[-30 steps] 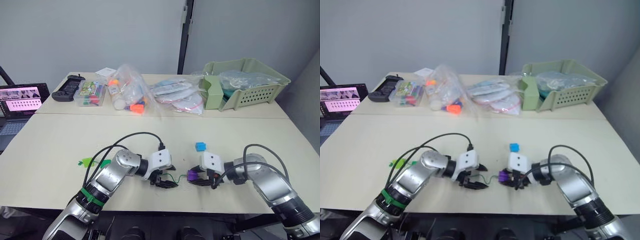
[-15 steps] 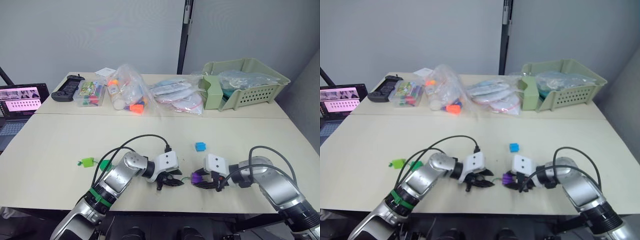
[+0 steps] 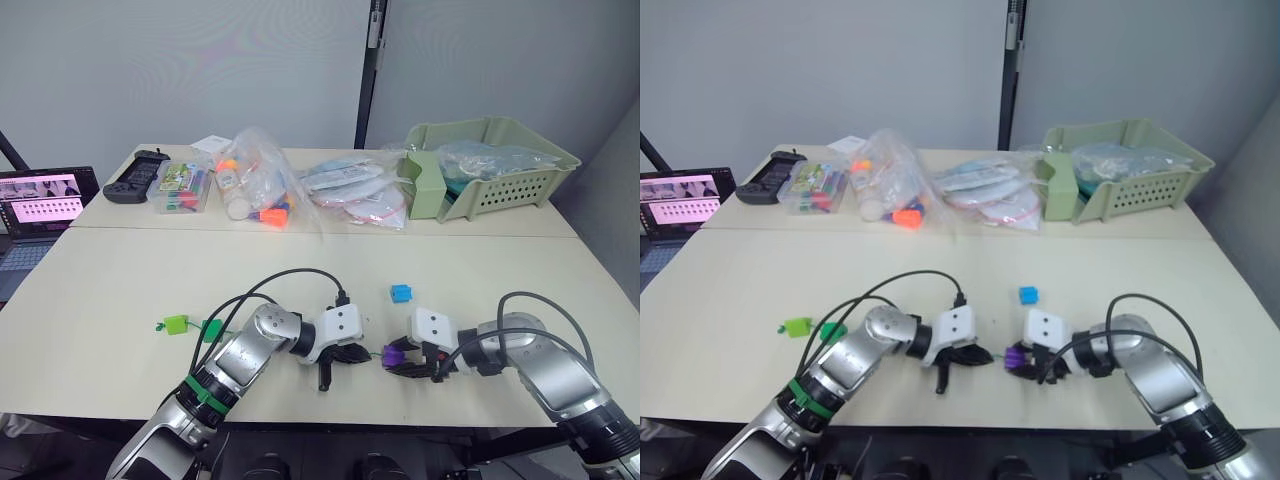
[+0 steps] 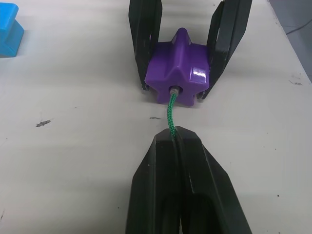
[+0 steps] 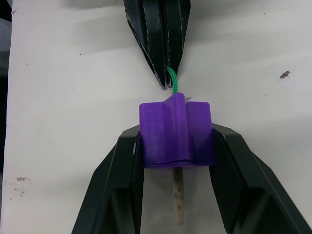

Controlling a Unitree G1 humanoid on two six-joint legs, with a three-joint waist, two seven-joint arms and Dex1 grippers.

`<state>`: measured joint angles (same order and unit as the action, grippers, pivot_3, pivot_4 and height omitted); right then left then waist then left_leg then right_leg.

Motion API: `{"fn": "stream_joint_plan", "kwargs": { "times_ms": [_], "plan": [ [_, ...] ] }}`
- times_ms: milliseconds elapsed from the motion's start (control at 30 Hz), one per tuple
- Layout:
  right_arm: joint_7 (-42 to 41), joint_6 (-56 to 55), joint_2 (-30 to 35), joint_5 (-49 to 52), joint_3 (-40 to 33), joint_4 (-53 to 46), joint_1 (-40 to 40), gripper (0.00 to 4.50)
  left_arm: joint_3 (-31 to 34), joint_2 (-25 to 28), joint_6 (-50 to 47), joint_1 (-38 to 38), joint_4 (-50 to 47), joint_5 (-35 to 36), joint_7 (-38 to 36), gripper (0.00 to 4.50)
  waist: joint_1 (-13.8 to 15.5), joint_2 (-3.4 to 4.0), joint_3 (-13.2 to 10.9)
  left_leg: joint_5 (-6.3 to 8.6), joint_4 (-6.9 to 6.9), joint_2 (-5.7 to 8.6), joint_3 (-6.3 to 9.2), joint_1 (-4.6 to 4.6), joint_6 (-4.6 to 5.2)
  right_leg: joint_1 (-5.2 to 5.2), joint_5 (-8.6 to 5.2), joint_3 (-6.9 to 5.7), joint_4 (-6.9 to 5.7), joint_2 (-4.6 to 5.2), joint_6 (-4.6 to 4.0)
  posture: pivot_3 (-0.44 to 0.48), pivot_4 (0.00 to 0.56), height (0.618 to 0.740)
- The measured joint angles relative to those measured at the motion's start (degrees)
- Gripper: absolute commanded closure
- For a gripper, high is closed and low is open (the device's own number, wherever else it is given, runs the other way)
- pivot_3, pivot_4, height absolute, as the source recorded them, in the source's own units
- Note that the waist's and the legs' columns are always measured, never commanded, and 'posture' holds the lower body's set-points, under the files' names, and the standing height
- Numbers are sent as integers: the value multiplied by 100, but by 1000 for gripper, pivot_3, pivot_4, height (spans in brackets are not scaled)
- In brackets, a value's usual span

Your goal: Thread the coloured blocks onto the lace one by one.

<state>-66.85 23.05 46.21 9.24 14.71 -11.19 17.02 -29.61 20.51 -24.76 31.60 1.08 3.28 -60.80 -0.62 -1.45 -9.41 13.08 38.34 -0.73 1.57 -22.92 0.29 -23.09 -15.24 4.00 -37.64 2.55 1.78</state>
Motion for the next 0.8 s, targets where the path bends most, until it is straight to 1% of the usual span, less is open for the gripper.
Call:
{"fn": "stream_joint_plan", "kwargs": {
  "times_ms": [100,367,767,800],
  "plan": [
    [1,6,0,-1,0,-3,0,3129,-20,-28,6,16,0,-31,-1,4500,0,0,0,0,0,0,0,0,0,0,0,0,0,0,0,0,150,740],
    [39,36,10,-10,8,-34,-3,3129,-227,-327,-1,126,56,-163,24,4500,-3,0,0,0,0,0,0,0,0,0,0,0,-1,-1,0,0,150,740],
    [66,84,11,-7,18,-55,-1,3129,-207,-374,74,160,113,-309,163,4500,-6,0,0,0,1,0,0,3,0,3,0,1,-1,-1,1,0,150,740],
    [66,83,8,-7,20,-56,1,3129,-195,-378,74,160,117,-309,192,4225,-8,0,0,0,1,0,0,3,0,2,0,1,-1,-2,1,0,150,740]
  ]
}}
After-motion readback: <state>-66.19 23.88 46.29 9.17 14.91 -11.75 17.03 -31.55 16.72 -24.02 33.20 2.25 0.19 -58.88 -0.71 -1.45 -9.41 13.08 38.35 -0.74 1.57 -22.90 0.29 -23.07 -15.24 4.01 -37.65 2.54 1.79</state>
